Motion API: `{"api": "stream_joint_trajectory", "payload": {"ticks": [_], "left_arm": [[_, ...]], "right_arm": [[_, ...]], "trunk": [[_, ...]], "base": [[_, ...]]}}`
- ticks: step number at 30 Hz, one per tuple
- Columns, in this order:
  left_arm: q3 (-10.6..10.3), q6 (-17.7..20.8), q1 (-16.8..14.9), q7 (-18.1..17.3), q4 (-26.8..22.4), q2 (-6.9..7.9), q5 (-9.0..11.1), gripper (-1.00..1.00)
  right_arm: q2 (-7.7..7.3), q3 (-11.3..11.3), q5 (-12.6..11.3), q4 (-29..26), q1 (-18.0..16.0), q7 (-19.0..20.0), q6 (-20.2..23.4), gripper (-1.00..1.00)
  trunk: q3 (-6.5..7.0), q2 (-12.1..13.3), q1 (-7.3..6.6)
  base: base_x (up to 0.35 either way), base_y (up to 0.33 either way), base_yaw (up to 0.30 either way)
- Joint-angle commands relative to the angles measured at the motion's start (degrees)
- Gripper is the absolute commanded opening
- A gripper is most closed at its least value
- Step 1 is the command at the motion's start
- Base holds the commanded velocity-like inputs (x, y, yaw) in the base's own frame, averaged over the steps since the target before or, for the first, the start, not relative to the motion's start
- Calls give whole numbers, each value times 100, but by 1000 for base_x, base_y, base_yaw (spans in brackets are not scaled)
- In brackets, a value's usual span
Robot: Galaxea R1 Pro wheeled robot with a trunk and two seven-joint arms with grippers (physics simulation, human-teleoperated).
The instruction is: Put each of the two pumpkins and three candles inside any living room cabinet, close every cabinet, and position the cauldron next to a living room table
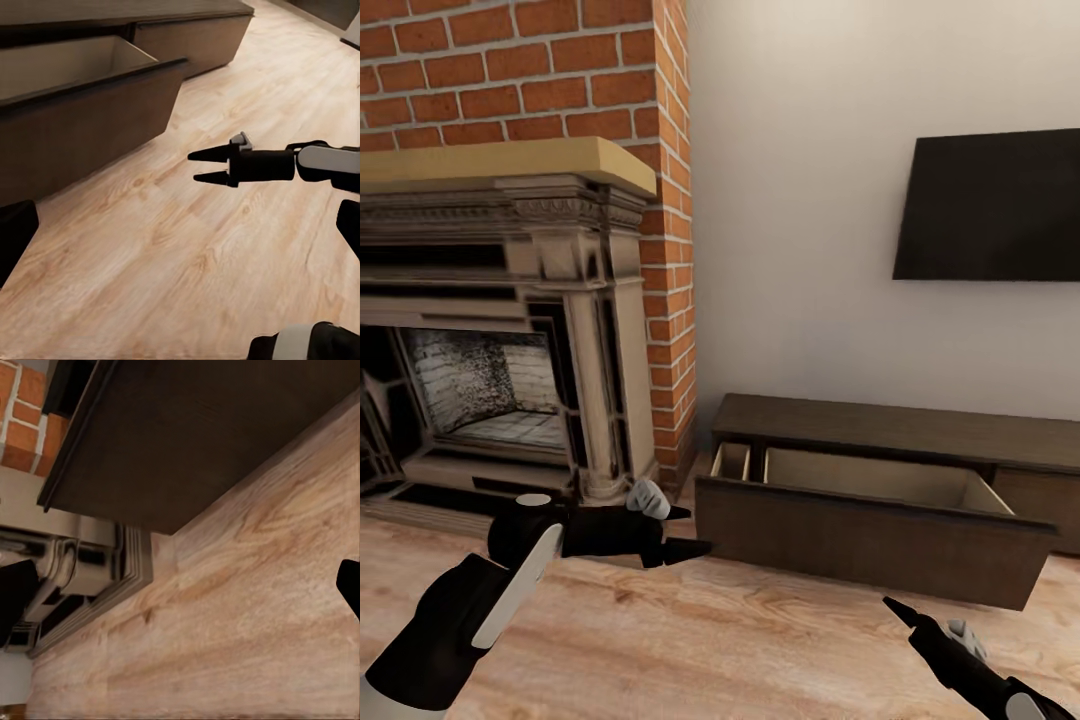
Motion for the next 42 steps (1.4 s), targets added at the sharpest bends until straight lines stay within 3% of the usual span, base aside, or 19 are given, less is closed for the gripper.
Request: {"api": "stream_joint_trajectory", "payload": {"ticks": [1, 24, 42], "left_arm": [[-6, 27, -7, -1, 1, 2, 24, 100], [-6, 8, -5, 1, -2, 1, 23, 100], [-8, 24, -6, 2, -7, 1, 22, 100]], "right_arm": [[18, -17, -35, -4, -1, -19, 44, 100], [110, 219, -29, -4, -8, -62, 3, 100], [116, 227, -35, 5, -5, -39, -17, 100]], "trunk": [[-6, -3, -4], [-6, -3, -4], [-6, -3, -4]], "base": [[-222, 179, 290], [-73, 43, 238], [-37, -248, 291]]}}
